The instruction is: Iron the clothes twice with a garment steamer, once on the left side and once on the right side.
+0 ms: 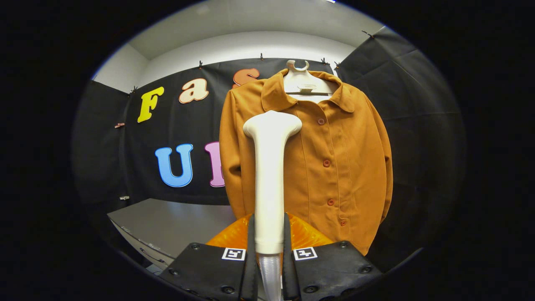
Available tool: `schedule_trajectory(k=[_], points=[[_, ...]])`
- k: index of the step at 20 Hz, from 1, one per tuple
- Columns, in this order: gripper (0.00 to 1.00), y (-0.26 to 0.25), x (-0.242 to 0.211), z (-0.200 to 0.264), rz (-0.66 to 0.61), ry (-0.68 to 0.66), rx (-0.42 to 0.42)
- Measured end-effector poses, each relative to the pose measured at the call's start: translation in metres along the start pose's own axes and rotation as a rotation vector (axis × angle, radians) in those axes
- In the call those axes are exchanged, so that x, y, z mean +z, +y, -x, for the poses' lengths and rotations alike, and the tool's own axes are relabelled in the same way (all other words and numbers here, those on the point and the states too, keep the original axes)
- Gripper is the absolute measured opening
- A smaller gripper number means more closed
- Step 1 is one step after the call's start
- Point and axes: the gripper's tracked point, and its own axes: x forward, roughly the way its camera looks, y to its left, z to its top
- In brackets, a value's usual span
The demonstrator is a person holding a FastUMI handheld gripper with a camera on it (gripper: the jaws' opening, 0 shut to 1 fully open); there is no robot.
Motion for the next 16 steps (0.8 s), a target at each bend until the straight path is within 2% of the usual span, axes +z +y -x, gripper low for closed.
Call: schedule_trajectory(k=[16], points=[[0.27,-0.033,-0.118,0.027,-0.005,0.243,-0.066]])
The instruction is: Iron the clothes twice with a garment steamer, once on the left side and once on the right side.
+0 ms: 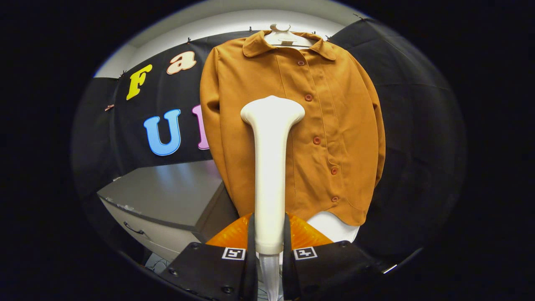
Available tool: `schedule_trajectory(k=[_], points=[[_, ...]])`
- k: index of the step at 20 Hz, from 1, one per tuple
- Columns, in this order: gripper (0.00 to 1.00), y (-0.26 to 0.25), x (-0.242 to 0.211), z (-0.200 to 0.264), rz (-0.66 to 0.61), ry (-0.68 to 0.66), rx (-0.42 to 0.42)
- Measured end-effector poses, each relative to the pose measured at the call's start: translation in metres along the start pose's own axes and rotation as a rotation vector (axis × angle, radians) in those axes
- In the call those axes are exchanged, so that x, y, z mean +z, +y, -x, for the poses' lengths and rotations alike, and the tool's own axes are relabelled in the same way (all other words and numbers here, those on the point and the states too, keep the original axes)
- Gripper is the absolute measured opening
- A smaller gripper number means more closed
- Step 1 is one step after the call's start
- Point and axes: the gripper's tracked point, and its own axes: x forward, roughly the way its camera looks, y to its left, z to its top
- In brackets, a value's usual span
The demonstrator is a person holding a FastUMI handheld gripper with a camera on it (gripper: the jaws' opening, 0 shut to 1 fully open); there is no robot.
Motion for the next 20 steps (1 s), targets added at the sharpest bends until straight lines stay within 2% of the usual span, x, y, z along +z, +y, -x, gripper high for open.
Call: schedule_trajectory(k=[10,16,20], points=[[0.27,-0.010,-0.057,0.028,-0.024,0.111,-0.032],[0.27,-0.012,-0.049,0.058,-0.023,0.085,-0.040],[0.27,-0.012,-0.027,0.081,-0.027,0.040,-0.045]])
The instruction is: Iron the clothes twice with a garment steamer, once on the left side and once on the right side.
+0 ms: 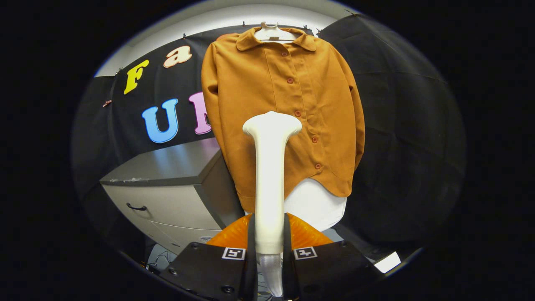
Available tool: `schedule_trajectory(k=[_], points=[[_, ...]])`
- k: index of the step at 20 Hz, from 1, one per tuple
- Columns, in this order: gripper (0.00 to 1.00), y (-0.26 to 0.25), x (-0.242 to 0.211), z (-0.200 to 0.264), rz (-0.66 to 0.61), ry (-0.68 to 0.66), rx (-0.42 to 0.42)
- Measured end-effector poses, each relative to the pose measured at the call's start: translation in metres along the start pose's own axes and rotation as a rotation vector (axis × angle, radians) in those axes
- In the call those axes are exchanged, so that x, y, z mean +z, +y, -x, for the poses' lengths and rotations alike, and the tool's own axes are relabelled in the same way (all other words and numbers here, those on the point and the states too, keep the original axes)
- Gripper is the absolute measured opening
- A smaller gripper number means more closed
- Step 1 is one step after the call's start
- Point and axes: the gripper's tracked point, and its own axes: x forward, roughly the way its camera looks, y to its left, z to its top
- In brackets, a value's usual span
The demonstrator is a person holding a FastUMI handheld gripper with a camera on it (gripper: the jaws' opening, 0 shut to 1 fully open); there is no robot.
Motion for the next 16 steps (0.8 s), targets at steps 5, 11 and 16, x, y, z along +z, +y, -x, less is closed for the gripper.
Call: schedule_trajectory(k=[5,11,16], points=[[0.27,-0.004,0.053,0.033,-0.007,-0.101,-0.007],[0.27,-0.009,0.142,0.069,0.010,-0.275,-0.015],[0.26,-0.023,0.209,0.078,0.012,-0.402,-0.029]])
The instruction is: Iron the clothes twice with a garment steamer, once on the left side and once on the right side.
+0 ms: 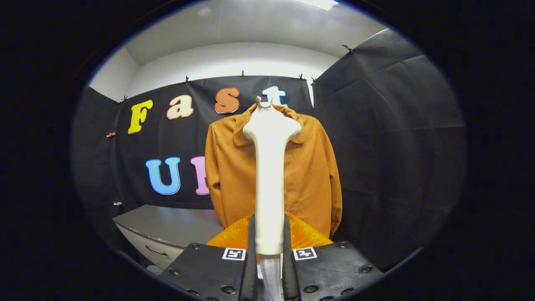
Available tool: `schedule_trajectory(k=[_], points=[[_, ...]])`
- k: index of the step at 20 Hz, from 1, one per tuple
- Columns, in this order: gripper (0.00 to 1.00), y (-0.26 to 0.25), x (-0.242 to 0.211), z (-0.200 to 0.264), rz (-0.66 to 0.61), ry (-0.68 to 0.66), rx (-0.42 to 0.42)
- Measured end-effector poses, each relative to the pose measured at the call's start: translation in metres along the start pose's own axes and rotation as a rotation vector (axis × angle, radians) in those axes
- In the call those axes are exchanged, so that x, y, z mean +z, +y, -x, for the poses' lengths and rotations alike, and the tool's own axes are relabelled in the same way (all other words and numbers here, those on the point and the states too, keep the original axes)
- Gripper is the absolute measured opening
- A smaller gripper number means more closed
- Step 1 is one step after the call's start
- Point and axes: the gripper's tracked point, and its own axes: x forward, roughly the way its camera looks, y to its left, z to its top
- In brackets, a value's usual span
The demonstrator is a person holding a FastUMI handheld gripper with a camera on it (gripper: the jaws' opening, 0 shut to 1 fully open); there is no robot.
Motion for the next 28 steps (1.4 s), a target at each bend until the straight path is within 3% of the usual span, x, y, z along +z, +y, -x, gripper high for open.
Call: schedule_trajectory(k=[5,12,19,28], points=[[0.26,-0.021,0.020,-0.031,-0.021,-0.056,-0.017],[0.26,-0.054,0.014,-0.087,-0.052,-0.056,-0.016],[0.26,-0.076,-0.022,-0.121,-0.056,-0.011,0.003],[0.27,-0.072,-0.073,-0.121,-0.074,0.068,0.069]])
